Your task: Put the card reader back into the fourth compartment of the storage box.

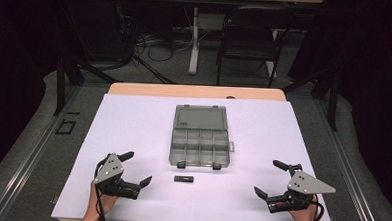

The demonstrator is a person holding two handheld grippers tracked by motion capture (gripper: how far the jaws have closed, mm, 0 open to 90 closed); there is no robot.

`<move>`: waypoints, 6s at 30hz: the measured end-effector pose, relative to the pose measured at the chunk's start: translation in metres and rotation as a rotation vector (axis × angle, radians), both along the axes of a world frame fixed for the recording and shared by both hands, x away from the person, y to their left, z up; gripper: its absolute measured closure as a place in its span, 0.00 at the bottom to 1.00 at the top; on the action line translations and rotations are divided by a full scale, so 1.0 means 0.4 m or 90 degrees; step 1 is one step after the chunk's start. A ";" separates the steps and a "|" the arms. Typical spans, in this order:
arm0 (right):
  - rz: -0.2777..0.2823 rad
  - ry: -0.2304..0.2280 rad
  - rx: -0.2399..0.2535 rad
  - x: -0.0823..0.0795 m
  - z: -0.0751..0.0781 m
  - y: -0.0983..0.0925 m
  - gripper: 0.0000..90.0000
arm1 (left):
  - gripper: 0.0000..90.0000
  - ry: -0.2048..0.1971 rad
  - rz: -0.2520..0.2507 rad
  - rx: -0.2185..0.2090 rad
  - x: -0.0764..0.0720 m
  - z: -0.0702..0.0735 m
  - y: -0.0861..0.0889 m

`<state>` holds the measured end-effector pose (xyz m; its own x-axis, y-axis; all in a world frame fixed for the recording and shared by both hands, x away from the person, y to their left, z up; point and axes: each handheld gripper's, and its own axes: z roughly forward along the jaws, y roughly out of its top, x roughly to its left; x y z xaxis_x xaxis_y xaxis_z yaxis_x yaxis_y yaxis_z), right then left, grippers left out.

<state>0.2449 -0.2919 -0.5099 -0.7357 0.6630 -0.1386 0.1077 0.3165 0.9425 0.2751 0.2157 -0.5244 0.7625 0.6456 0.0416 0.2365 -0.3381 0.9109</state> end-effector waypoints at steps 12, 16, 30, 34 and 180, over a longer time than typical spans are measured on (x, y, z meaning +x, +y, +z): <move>0.004 0.006 -0.006 0.006 -0.003 0.002 0.00 | 0.00 0.024 -0.050 0.030 0.033 0.006 -0.045; 0.007 0.006 -0.006 0.004 -0.002 0.004 0.00 | 0.00 0.028 -0.059 0.032 0.043 0.008 -0.055; 0.010 0.015 -0.006 0.007 -0.005 0.004 0.00 | 0.00 0.037 -0.105 0.044 0.078 0.012 -0.098; 0.011 0.015 -0.007 0.006 -0.005 0.003 0.00 | 0.00 0.039 -0.121 0.050 0.084 0.013 -0.111; 0.010 0.049 -0.035 0.029 -0.028 0.011 0.00 | 0.83 0.059 -0.345 0.083 0.175 0.028 -0.199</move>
